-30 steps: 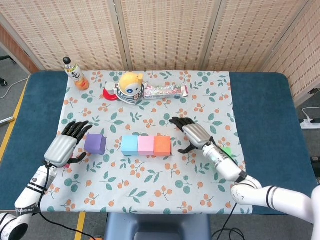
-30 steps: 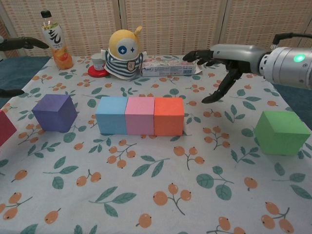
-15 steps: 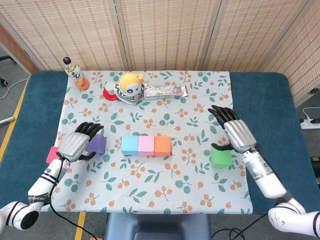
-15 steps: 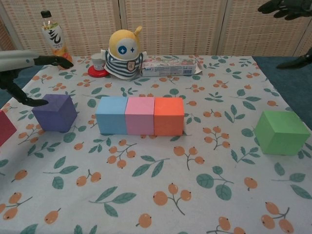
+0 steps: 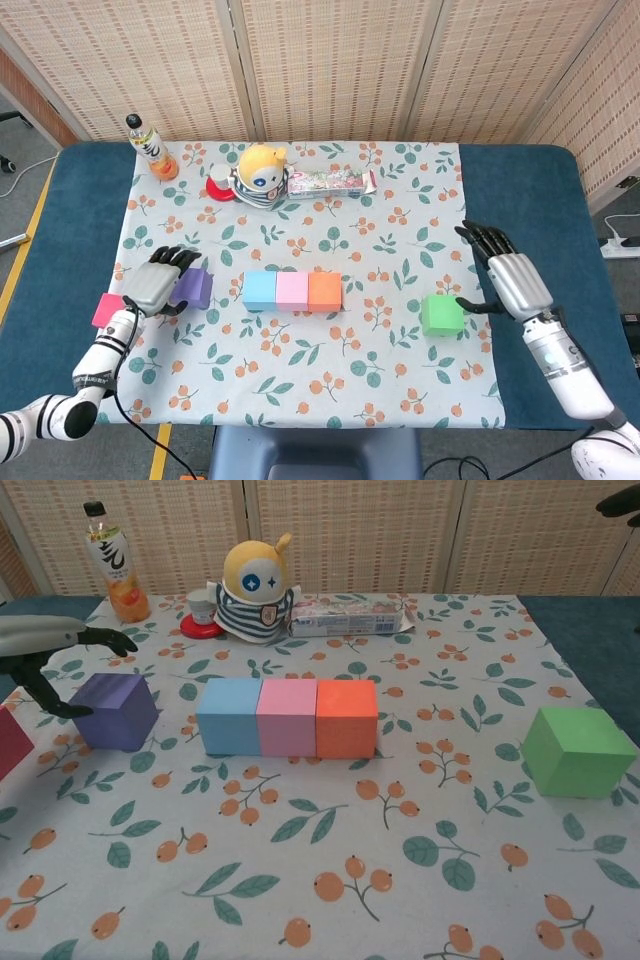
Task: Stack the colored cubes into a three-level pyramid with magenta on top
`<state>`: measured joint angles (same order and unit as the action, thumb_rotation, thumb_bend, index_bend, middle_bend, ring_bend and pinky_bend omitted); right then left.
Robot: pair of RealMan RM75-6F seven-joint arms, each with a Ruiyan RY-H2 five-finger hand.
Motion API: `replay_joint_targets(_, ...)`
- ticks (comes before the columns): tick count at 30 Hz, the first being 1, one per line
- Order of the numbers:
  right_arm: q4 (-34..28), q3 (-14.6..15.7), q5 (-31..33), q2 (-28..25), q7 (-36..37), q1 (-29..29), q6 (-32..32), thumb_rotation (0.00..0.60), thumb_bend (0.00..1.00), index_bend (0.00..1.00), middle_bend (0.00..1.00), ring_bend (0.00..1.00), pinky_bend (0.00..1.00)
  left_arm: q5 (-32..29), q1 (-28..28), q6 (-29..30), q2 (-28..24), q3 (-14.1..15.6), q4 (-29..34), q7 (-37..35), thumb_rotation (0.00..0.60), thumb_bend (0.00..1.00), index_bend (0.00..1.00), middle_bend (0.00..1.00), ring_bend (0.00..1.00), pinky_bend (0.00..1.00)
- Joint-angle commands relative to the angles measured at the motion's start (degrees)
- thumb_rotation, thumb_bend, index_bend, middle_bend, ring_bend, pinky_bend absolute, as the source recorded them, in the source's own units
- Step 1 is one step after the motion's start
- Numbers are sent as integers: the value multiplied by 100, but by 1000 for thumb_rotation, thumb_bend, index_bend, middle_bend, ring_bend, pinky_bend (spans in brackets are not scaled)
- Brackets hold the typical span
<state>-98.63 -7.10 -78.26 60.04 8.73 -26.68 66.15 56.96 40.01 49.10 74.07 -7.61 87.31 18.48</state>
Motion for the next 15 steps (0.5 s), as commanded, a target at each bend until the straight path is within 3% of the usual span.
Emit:
replay_joint_targets(1, 97, 39, -94, 32, 112, 34, -32, 600, 50, 0, 0, 0, 0, -354, 47, 58, 239, 71, -298, 317, 600, 325, 141, 143, 68, 15)
replay_joint_targets(9, 187, 39, -183, 95, 214, 68, -43, 600, 50, 0, 0, 0, 0, -474, 8, 29, 366, 48, -527, 89, 600, 325, 184, 194, 103, 15)
replay_joint_targets(15, 192, 29, -226, 101, 258, 115, 5, 600, 50, 0, 0, 0, 0, -215, -14, 123, 387, -70, -537, -258, 600, 323, 370, 444, 282, 21)
